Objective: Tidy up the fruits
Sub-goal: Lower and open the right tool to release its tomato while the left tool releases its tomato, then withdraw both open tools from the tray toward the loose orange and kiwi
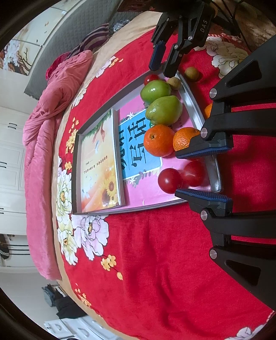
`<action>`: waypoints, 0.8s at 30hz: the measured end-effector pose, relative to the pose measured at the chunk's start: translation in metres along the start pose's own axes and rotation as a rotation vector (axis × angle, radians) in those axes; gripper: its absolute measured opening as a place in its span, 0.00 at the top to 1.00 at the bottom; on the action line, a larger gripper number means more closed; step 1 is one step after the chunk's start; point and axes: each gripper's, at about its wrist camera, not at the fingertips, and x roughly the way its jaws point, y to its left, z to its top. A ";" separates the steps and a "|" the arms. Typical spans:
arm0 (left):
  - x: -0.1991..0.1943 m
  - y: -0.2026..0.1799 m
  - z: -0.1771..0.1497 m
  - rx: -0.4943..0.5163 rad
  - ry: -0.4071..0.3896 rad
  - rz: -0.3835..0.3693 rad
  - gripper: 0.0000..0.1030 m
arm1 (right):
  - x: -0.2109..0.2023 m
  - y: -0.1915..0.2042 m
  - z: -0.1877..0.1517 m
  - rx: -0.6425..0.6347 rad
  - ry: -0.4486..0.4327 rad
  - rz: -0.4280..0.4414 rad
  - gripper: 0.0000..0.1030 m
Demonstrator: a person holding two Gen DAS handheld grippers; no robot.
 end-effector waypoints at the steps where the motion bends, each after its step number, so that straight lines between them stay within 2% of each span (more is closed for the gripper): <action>1: 0.000 0.000 0.000 0.000 0.000 -0.001 0.71 | 0.000 0.000 0.000 0.000 0.000 0.001 0.51; 11: -0.001 0.001 0.000 -0.016 -0.001 -0.018 0.68 | -0.001 0.000 0.001 0.001 -0.006 -0.002 0.50; 16: -0.004 -0.001 0.000 -0.012 -0.009 -0.027 0.58 | -0.003 0.000 0.001 0.003 -0.016 -0.004 0.48; 18: -0.006 -0.001 0.000 -0.009 -0.012 -0.027 0.56 | -0.005 -0.001 0.002 0.006 -0.023 -0.010 0.43; 21: -0.008 -0.001 0.001 -0.011 -0.018 -0.030 0.53 | -0.006 -0.004 0.002 0.019 -0.028 -0.016 0.43; 24: -0.011 0.001 0.002 -0.018 -0.027 -0.028 0.46 | -0.007 -0.007 0.003 0.029 -0.034 -0.020 0.43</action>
